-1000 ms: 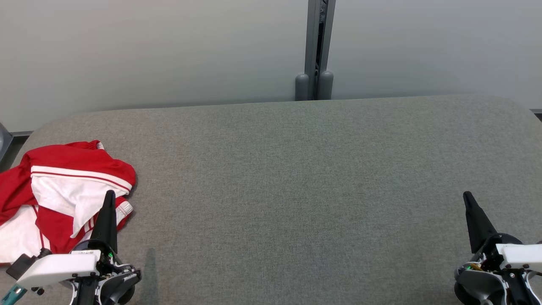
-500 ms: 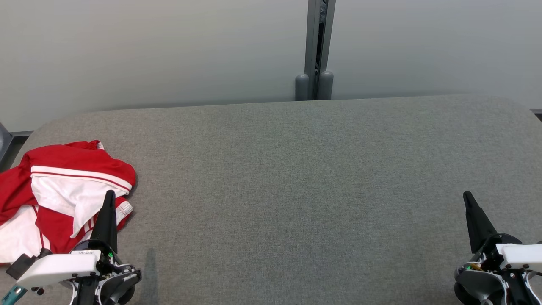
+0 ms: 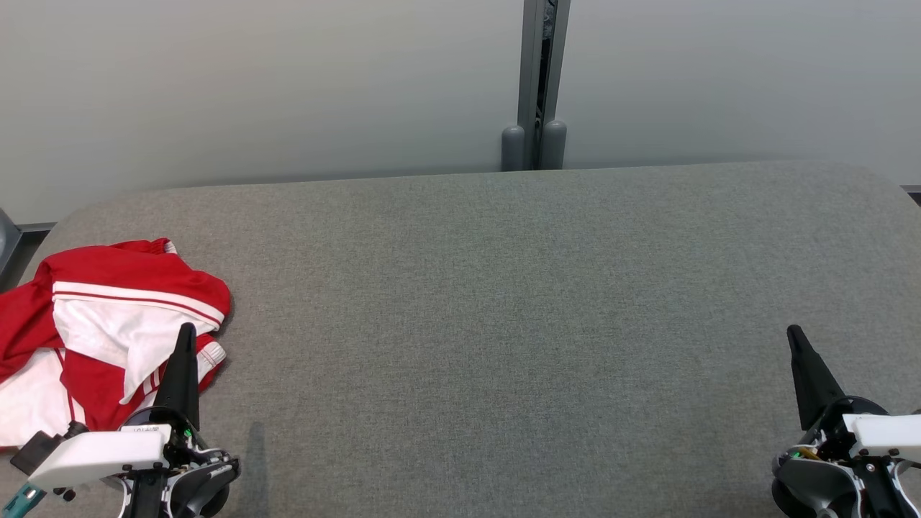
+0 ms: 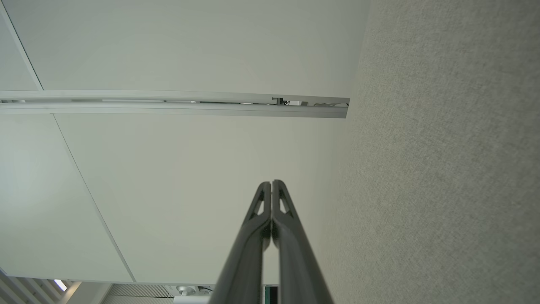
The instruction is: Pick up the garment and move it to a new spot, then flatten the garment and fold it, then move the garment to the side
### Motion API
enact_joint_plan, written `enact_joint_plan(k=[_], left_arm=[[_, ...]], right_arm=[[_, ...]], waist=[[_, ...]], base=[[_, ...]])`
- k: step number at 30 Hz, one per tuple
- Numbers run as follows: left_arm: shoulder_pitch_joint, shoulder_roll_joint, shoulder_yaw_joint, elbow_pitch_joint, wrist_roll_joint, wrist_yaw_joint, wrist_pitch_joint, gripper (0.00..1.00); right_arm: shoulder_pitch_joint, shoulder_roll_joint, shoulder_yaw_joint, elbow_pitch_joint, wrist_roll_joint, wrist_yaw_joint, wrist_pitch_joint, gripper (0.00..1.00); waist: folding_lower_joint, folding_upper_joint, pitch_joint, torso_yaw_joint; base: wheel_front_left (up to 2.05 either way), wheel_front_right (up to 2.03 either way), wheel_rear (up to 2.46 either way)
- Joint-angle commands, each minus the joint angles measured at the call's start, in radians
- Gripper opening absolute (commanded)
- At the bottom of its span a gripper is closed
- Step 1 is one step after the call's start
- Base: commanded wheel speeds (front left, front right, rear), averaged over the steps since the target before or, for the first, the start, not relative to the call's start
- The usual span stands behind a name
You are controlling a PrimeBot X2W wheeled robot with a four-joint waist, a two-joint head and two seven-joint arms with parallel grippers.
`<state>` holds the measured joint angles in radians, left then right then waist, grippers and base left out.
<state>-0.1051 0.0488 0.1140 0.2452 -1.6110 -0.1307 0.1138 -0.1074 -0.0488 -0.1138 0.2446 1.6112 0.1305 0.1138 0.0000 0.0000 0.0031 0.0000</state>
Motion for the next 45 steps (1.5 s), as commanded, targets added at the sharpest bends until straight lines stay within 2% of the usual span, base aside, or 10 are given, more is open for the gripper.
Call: enact_joint_plan(k=[1,45], left_arm=[[-0.013,0.005,0.001,-0.001,0.003,-0.005,0.0,0.0],[-0.013,0.005,0.001,-0.001,0.003,-0.004,0.0,0.0]], right_arm=[[-0.006,-0.007,0.001,0.002,-0.003,0.001,-0.001,0.0],[-0.006,-0.007,0.001,0.002,-0.004,0.001,-0.001,0.0]], waist=[[0.0,0.0,0.0,0.0],[0.0,0.0,0.0,0.0]], base=[[0.0,0.0,0.0],[0.0,0.0,0.0]])
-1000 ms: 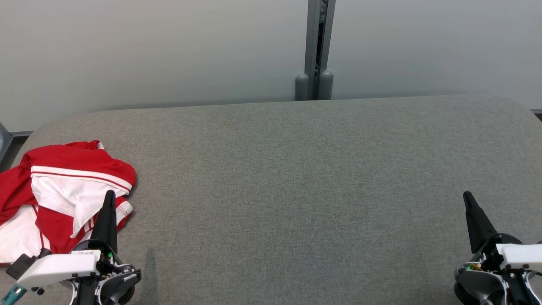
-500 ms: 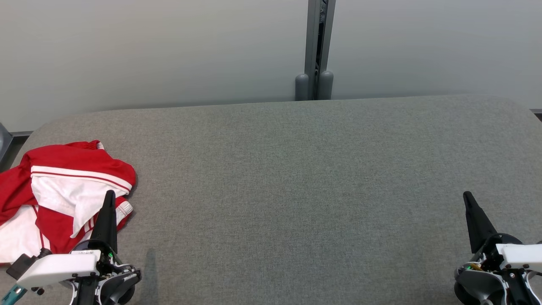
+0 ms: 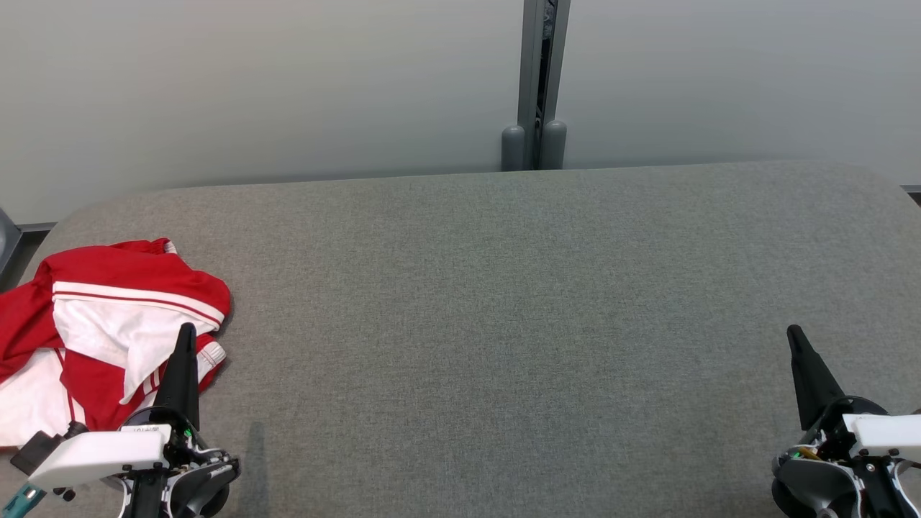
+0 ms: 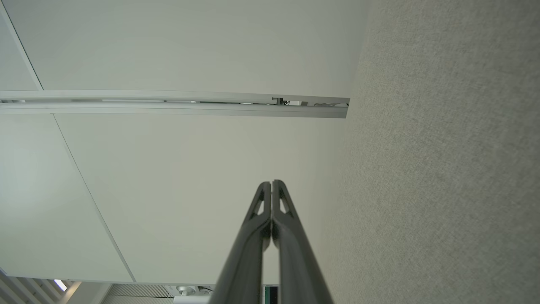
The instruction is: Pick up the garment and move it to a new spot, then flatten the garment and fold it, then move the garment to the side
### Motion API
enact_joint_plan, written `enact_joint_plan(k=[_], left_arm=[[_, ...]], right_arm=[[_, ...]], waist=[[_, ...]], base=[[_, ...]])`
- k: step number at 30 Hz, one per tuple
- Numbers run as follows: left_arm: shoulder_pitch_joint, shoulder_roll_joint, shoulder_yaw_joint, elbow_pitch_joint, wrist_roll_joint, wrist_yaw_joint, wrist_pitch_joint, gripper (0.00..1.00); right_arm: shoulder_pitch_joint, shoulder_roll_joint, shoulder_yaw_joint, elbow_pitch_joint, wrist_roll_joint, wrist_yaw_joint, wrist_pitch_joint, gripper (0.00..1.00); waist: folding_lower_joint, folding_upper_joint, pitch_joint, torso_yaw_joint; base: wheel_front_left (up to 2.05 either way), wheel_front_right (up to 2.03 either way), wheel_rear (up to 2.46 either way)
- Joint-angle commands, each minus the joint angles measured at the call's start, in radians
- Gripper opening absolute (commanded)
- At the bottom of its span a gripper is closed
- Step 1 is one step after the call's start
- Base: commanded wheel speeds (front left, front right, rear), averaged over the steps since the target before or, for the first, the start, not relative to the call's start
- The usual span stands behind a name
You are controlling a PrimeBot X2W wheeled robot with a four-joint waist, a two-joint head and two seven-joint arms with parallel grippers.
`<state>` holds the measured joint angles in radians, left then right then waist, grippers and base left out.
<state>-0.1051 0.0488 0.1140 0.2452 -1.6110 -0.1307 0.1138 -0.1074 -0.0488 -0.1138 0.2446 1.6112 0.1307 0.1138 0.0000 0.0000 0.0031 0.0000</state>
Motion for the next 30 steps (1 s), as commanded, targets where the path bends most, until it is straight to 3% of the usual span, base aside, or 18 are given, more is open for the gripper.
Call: enact_joint_plan(k=[1,2,20,30], left_arm=[[-0.013,0.005,0.001,-0.001,0.003,-0.005,0.0,0.0],[0.001,0.0,0.0,0.003,0.0,0.0,0.0,1.0],[0.031,-0.007,-0.036,-0.003,0.019,0.001,-0.069,1.0],[0.027,-0.005,-0.04,-0.03,0.158,0.002,-0.113,1.0]], right_arm=[[-0.006,-0.007,0.001,0.002,-0.004,0.001,-0.001,0.0],[0.001,0.001,0.0,0.002,0.0,0.0,0.0,1.0],[0.043,0.011,0.048,-0.053,-0.006,0.0,-0.069,1.0],[0.048,0.008,0.065,-0.102,-0.134,0.0,-0.113,1.0]], waist=[[0.0,0.0,0.0,0.0],[0.0,0.0,0.0,0.0],[0.0,0.0,0.001,0.0],[0.0,0.0,0.001,0.0]], base=[[0.0,0.0,0.0],[0.0,0.0,0.0],[0.0,0.0,0.0],[0.0,0.0,0.0]])
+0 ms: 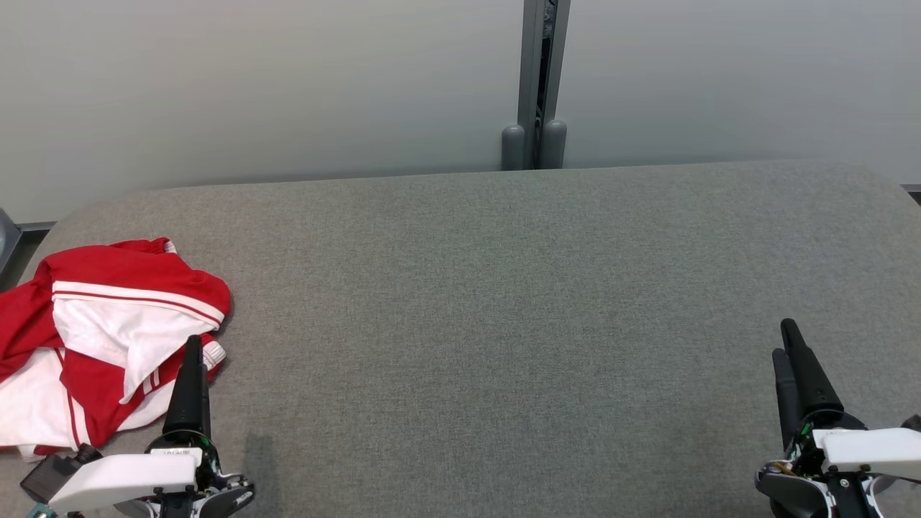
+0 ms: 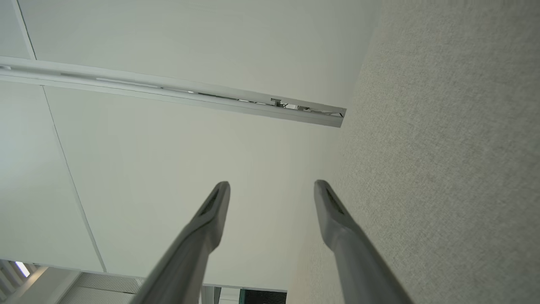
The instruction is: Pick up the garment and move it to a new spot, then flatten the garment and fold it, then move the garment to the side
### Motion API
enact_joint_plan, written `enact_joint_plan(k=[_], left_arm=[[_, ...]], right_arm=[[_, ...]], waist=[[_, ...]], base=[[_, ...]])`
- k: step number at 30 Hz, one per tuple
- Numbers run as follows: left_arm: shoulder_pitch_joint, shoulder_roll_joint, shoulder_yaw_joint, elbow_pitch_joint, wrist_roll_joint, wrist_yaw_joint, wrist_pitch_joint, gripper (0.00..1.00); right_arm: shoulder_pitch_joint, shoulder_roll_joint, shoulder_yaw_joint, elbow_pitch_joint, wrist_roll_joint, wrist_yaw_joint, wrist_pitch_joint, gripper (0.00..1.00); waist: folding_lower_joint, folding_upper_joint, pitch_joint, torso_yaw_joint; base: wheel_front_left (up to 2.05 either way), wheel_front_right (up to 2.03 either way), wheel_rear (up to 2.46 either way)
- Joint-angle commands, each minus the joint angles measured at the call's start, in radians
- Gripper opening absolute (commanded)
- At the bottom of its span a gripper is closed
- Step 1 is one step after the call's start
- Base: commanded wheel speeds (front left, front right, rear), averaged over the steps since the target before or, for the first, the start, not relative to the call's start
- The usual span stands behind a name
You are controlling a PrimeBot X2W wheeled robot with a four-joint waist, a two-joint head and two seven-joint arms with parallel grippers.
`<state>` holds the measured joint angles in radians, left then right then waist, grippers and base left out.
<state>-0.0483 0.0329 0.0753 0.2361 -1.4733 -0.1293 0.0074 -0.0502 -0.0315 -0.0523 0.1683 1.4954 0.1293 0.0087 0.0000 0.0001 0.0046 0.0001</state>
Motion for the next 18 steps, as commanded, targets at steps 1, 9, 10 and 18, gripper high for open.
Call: enact_joint_plan(k=[1,9,10,18], left_arm=[[-0.03,0.011,-0.003,-0.025,0.034,0.001,-0.011,1.0],[-0.023,0.012,-0.013,-0.057,0.222,0.026,-0.046,1.0],[-0.023,0.012,-0.015,-0.061,0.243,0.03,-0.049,1.0],[-0.012,0.013,-0.039,-0.085,0.465,0.057,-0.078,1.0]], right_arm=[[-0.009,-0.01,0.005,-0.031,-0.033,0.001,-0.013,1.0],[-0.004,-0.018,0.034,-0.071,-0.187,0.002,-0.047,1.0],[-0.004,-0.019,0.036,-0.074,-0.207,0.002,-0.051,1.0],[0.004,-0.022,0.045,-0.088,-0.37,0.002,-0.079,1.0]], waist=[[0.0,-0.0001,0.0,0.0],[0.0,-0.0001,0.001,0.001],[0.0,-0.0001,0.001,0.002],[0.0,-0.0001,0.001,0.002]], base=[[0.0,0.0,0.0],[0.0,0.0,0.0],[0.0,0.0,0.0],[0.0,0.0,0.0]])
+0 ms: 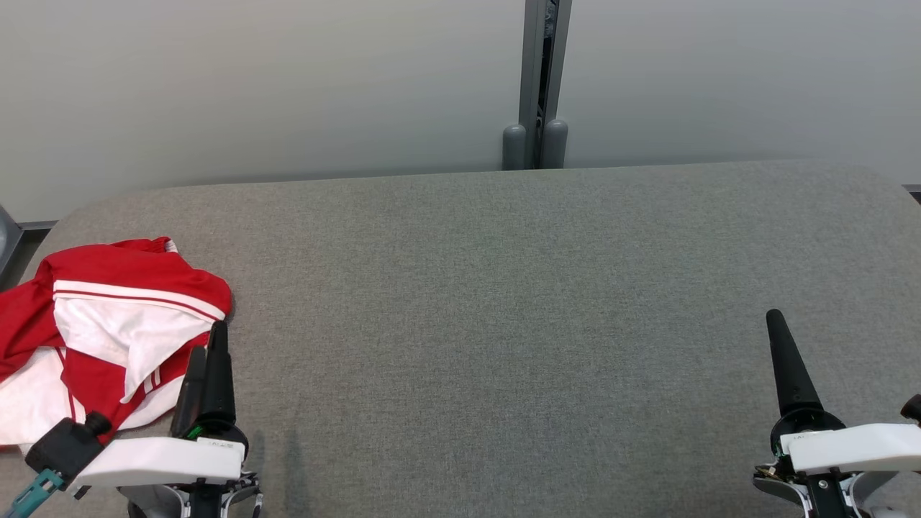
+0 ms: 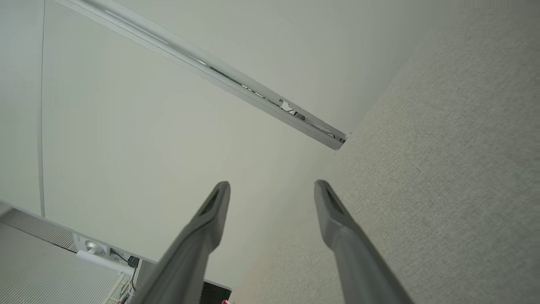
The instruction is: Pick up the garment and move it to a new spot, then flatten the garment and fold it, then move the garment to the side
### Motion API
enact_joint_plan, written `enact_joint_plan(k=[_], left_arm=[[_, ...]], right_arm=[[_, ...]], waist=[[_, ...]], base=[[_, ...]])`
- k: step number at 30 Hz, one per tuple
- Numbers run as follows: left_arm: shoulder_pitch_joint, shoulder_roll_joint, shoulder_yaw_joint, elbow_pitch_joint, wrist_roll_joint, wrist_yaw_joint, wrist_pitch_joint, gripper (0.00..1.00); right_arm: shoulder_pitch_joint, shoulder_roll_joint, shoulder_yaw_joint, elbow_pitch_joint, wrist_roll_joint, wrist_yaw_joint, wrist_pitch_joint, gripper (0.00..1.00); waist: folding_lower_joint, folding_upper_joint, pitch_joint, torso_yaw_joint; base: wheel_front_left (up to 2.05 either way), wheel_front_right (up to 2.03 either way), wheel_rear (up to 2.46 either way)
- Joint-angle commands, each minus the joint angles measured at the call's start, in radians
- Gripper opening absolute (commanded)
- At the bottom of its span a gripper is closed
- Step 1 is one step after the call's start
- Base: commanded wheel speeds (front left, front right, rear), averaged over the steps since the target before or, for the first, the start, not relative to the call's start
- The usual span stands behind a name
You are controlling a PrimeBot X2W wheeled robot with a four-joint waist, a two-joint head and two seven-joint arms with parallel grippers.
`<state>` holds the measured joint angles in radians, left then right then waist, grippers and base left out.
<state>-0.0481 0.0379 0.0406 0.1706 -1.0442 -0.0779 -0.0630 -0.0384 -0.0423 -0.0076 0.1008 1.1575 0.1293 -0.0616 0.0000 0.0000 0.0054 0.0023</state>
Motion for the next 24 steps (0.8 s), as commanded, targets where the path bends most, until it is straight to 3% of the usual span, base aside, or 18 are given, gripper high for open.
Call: enact_joint_plan(k=[1,14,24], left_arm=[[-0.011,0.008,-0.006,-0.021,0.061,0.009,-0.011,1.0],[0.003,0.01,-0.03,-0.027,0.316,0.029,-0.051,1.0],[0.005,0.011,-0.041,-0.027,0.433,0.046,-0.077,1.0]], right_arm=[[-0.008,-0.012,0.001,-0.022,-0.055,0.002,-0.013,1.0],[-0.003,-0.04,0.024,-0.039,-0.354,0.002,-0.053,1.0],[0.004,-0.037,0.045,-0.047,-0.494,0.002,-0.079,1.0]], waist=[[0.0,0.0,0.0,0.0],[0.0,0.0,0.001,-0.001],[0.0,0.0,0.002,0.0]], base=[[0.0,0.0,0.0],[0.0,0.0,0.0],[0.0,0.0,0.0]])
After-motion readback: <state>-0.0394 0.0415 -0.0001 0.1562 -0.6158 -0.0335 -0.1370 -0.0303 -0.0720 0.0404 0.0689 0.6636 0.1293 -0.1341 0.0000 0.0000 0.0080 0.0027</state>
